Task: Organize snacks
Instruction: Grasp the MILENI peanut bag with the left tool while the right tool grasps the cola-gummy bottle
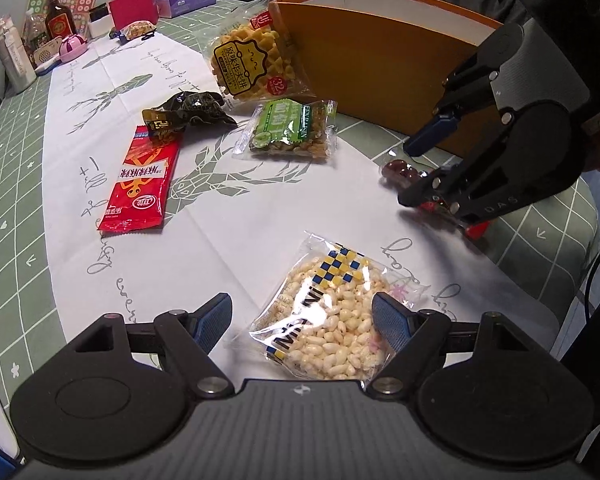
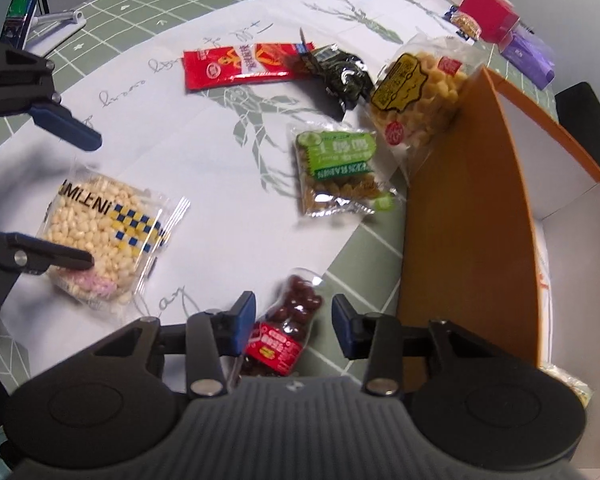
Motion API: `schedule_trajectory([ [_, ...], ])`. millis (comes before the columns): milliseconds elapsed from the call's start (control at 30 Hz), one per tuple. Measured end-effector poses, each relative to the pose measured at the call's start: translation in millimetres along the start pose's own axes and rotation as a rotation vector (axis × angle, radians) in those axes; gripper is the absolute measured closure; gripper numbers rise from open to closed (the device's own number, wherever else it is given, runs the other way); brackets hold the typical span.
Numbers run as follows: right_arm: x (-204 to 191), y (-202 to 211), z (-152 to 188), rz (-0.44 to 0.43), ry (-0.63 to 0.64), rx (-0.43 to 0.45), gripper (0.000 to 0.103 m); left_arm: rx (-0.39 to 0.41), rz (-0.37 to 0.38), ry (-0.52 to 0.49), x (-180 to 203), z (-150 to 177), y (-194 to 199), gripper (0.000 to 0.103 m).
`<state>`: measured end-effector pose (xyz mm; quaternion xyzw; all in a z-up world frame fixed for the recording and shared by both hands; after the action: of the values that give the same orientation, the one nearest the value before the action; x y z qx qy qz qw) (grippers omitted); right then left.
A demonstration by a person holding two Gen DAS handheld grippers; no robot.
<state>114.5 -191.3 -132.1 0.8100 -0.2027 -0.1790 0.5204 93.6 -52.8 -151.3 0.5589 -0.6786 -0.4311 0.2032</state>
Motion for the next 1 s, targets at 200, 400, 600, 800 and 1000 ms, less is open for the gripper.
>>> schedule_trajectory([
  [200, -1.5, -5.6, 7.0, -0.049, -0.027, -0.019, 0.063, 0.003, 0.045, 0.024, 3.7, -0.9, 0.4, 0.013],
  [400, -3.3, -6.3, 5.8, -0.058, -0.025, -0.016, 0.056, 0.051, 0.068, -0.087, 14.7, -6.3, 7.8, 0.008],
  [600, -4.2, -6.9, 5.5, -0.064, -0.019, -0.016, 0.051, 0.053, 0.099, -0.174, 23.9, -1.8, -3.3, 0.005],
  [800, -1.8, -5.3, 10.9, -0.091, -0.036, -0.016, 0.05, 0.028, 0.125, -0.235, 31.5, -1.2, -4.5, 0.003],
  [1000, -0.3, -0.9, 17.2, -0.111, -0.039, -0.021, 0.049, 0.019, 0.154, -0.252, 35.0, 0.4, -2.4, 0.003],
])
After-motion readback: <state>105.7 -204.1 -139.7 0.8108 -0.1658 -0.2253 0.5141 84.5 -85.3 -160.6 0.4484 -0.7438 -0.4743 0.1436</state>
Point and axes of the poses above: each gripper's, at about its wrist camera, not at the fingertips, and y roughly against the way its jaws point, x to its right, z to its underside, the point moved 10 cm from there along -y, roughly the way its jaws point, and after that the axes turned 13 degrees about -z, right-handed, at the moved point
